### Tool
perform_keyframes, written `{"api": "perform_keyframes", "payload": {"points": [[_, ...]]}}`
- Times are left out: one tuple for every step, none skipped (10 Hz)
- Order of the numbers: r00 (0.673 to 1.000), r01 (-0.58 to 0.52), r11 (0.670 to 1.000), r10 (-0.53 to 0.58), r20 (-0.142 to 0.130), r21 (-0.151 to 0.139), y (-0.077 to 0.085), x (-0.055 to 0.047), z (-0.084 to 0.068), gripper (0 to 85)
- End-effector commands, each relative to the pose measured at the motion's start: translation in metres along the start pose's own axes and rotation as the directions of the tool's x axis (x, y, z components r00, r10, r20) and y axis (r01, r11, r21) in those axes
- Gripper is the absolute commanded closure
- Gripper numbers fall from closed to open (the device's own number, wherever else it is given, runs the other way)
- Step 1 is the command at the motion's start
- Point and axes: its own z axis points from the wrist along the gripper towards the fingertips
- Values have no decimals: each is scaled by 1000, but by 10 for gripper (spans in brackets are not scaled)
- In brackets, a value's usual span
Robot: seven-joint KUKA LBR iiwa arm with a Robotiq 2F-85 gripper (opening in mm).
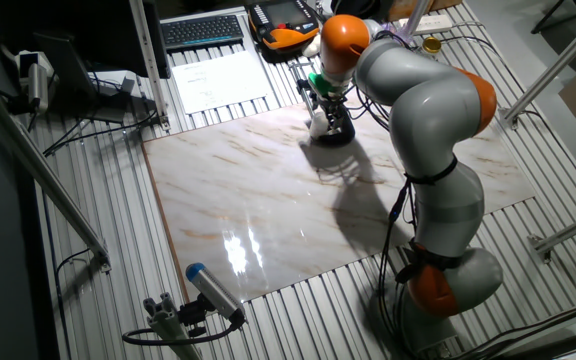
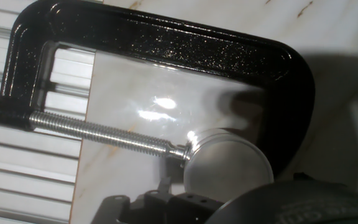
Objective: Unscrew the lid from the jar
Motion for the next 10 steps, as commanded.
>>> {"api": "perform_keyframes", "payload": {"points": [[1000, 0, 1000, 0, 0, 0, 1, 0, 1, 0], [1000, 0, 1000, 0, -2, -2, 1, 0, 1, 0], [1000, 0, 1000, 0, 0, 0, 2, 0, 1, 0], [1000, 2, 1000, -2, 2, 1, 3, 1, 1, 0], [1000, 2, 1000, -2, 3, 3, 4, 1, 0, 0], [1000, 2, 1000, -2, 5, 4, 4, 0, 1, 0], [1000, 2, 1000, -2, 4, 4, 4, 0, 2, 0], [1000, 2, 1000, -2, 5, 6, 4, 0, 3, 0], [1000, 2, 1000, -2, 7, 7, 3, -1, 5, 0], [1000, 5, 1000, -5, 11, 10, 1, -2, 7, 0]]}}
